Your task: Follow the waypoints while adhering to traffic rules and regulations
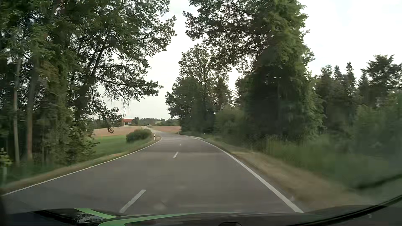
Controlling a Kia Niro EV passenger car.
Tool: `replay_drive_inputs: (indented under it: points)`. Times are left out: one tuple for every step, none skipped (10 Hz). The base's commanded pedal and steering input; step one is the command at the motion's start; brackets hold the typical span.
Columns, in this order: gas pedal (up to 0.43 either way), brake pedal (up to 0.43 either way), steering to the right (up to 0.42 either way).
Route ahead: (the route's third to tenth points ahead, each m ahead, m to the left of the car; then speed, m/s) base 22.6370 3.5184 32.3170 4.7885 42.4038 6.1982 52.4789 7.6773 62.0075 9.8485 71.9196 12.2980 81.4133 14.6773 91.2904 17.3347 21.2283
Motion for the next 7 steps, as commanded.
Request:
replay_drive_inputs:
  points:
    - [0.079, 0.0, -0.024]
    - [0.087, 0.0, -0.024]
    - [0.087, 0.0, -0.024]
    - [0.087, 0.0, -0.024]
    - [0.087, 0.0, -0.024]
    - [0.087, 0.0, -0.025]
    - [0.087, 0.0, -0.025]
